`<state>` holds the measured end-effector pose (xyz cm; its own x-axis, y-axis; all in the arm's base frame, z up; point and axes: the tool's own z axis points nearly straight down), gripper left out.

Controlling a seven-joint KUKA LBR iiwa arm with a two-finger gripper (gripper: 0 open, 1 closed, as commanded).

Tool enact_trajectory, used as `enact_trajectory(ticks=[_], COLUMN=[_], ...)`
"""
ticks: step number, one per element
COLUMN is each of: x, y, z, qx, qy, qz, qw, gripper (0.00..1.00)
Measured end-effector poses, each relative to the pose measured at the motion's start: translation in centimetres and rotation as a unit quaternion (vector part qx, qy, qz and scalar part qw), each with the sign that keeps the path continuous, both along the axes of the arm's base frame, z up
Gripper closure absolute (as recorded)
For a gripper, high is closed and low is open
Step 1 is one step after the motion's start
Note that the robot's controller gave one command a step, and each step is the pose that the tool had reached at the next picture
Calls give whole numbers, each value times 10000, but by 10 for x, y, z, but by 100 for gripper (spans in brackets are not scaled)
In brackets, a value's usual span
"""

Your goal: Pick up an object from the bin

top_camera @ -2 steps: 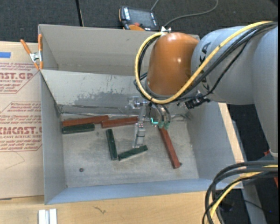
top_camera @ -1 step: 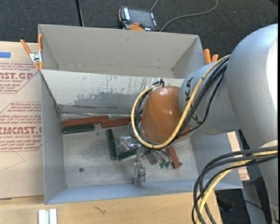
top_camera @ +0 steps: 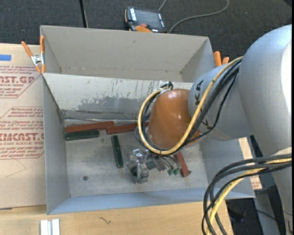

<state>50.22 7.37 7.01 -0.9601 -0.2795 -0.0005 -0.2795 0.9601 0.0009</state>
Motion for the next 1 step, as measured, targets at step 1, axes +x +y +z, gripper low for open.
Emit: enact_trajectory(ticks=[1], x=[-13], y=[-10], z=[150], qx=[0], qy=[-44], qz=[88], qw=[10000], gripper=[100])
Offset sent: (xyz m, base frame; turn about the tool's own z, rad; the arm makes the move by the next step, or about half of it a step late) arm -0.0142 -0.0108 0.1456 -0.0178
